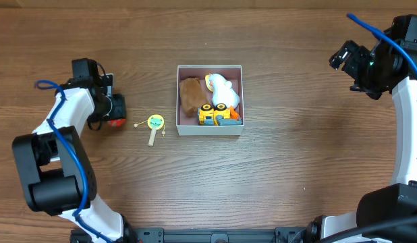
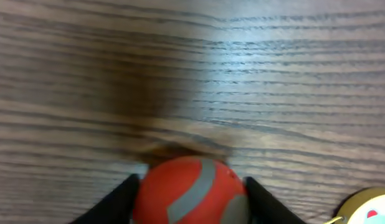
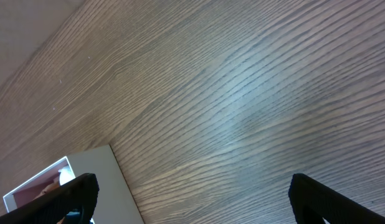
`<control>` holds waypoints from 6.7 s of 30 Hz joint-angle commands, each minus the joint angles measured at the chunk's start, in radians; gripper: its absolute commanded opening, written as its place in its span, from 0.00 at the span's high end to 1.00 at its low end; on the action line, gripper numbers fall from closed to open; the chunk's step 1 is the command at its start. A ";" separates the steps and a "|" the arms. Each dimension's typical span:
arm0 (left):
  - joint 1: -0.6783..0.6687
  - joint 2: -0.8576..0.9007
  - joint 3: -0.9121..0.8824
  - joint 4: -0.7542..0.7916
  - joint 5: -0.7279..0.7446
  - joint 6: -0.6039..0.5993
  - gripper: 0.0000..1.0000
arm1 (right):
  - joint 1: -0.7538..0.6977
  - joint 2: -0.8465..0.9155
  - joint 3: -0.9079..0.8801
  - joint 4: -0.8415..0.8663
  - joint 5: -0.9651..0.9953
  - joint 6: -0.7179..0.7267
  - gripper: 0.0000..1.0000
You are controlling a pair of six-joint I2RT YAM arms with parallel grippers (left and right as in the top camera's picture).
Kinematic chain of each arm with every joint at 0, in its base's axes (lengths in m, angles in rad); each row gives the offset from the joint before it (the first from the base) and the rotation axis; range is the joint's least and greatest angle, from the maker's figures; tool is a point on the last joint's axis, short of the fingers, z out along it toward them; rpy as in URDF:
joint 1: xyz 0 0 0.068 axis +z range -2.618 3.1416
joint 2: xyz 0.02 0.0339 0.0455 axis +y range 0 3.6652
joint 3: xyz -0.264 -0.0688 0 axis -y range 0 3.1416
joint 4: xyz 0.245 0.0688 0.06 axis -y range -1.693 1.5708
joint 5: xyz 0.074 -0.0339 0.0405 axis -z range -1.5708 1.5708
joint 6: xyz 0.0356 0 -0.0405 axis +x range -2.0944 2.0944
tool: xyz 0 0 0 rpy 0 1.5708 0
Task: Pack container
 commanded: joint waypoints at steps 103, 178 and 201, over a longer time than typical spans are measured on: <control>-0.348 -0.014 0.105 -0.320 -0.109 0.075 0.24 | 0.003 -0.003 0.005 0.005 -0.001 0.000 0.00; -0.720 0.234 0.709 -0.431 -0.064 -0.589 0.18 | 0.003 -0.003 0.005 0.005 -0.001 0.000 0.00; -0.122 -0.271 0.840 -0.798 -0.418 -0.459 0.00 | 0.003 -0.003 0.005 0.005 -0.001 0.000 0.00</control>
